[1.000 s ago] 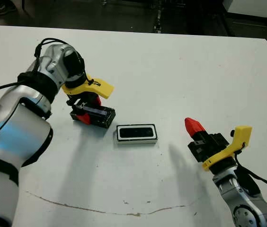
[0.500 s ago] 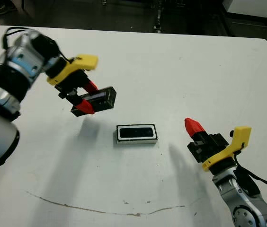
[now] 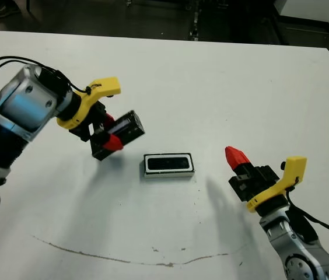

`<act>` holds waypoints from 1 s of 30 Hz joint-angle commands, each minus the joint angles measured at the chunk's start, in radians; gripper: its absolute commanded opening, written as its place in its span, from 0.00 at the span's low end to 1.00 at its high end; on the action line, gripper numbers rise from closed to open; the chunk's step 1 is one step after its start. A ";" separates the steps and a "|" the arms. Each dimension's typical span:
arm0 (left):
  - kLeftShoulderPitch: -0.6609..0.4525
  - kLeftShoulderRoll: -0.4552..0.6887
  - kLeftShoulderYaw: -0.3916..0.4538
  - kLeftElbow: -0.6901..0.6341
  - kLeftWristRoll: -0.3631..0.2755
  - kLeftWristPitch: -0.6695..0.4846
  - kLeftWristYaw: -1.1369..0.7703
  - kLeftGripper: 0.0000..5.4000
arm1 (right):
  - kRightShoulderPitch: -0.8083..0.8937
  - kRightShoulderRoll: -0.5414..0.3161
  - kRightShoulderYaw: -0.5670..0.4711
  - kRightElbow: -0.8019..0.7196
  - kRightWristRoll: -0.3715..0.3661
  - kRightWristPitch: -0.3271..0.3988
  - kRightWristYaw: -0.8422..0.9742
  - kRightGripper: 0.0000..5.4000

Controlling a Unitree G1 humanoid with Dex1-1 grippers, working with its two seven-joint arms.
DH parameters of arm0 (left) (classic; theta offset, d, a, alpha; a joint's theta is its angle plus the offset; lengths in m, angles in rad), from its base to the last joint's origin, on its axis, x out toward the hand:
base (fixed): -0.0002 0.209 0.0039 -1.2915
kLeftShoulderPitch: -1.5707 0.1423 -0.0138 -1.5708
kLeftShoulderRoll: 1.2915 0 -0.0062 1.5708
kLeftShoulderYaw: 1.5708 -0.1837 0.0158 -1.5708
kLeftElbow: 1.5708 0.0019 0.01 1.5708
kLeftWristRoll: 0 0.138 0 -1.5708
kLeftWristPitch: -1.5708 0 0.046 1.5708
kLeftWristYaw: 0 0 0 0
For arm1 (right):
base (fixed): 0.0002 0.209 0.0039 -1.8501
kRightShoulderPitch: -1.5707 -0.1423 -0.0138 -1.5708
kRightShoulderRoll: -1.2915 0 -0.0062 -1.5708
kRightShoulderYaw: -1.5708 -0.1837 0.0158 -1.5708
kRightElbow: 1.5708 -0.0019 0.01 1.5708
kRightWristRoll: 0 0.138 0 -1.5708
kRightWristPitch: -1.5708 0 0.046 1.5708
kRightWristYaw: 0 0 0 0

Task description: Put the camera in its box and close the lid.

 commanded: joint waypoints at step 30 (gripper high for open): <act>0.021 -0.093 -0.090 0.024 -0.022 -0.088 -0.011 0.59 | 0.029 0.005 0.026 -0.020 -0.041 -0.020 -0.024 0.00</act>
